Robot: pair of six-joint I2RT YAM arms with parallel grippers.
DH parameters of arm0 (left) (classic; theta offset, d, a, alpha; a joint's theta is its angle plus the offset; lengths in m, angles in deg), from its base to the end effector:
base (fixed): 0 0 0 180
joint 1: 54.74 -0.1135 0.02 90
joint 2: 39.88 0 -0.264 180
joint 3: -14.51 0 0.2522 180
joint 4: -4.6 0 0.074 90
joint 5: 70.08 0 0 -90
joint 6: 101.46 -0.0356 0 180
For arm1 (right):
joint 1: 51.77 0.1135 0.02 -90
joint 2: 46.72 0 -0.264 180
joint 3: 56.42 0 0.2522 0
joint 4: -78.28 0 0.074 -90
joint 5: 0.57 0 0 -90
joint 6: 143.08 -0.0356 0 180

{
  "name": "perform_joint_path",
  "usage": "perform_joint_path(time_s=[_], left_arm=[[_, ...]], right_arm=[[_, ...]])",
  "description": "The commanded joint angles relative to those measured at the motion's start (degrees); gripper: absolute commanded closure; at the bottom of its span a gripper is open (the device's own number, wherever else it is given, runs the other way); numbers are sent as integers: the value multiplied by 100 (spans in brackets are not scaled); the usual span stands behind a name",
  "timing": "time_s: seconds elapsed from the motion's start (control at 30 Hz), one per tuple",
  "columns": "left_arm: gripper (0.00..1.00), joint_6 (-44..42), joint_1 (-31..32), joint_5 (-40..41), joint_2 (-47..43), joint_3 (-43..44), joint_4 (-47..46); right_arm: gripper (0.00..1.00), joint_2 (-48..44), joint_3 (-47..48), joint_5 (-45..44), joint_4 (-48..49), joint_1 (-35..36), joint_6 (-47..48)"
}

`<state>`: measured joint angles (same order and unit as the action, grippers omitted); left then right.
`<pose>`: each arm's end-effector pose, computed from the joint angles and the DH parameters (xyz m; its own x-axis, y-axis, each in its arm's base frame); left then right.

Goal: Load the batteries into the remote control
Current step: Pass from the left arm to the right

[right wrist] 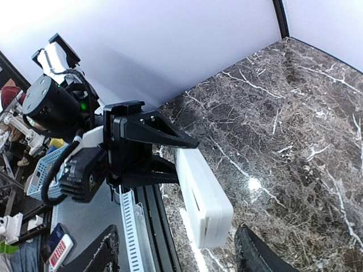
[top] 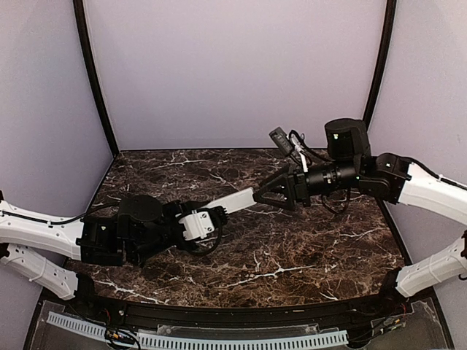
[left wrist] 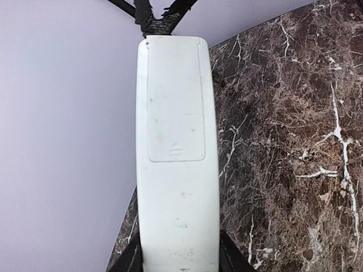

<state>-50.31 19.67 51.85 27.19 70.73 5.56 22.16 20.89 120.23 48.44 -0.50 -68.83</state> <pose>0.0899 -0.2520 0.2878 0.3827 0.6094 -0.6944 0.5628 0.4423 0.6983 0.1558 0.2234 0.3586 -0.4827 -0.2291 -0.8453 -0.8700 0.2366 0.4326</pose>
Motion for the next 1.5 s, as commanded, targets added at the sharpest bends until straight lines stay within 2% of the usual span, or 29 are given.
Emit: perform_joint_path(time_s=[0.0, 0.2, 0.33, 0.5, 0.6, 0.73, 1.03, 1.1, 1.23, 1.47], left_arm=[[100, -287, 55, 278, -130, -89, -177], [100, -268, 72, 254, -129, -88, -205], [100, -274, 73, 194, -125, -82, -222], [100, -281, 80, 142, -166, -82, -213], [100, -256, 82, 96, -235, -88, -140], [100, -235, 82, 78, -324, -114, -68], [100, -241, 82, -1, -255, -103, -68], [100, -245, 82, 5, -212, -90, -84], [100, -259, 82, 5, -201, -89, -137], [100, -241, 82, -3, -223, -110, -128]], right_arm=[[37, 459, 425, -3, -25, 174, 226], [45, 817, 589, -88, -327, 340, 317], [50, 877, 530, 57, -153, 409, 334], [50, 968, 519, -390, -321, 399, 452], [43, 992, 491, -627, -427, 278, 499], [39, 953, 511, -691, -568, 79, 578], [40, 955, 404, 406, 4, 217, 632], [44, 1028, 458, 453, 39, 251, 635], [60, 1227, 582, 544, -47, 295, 651], [78, 1269, 530, 660, 25, 347, 626]])
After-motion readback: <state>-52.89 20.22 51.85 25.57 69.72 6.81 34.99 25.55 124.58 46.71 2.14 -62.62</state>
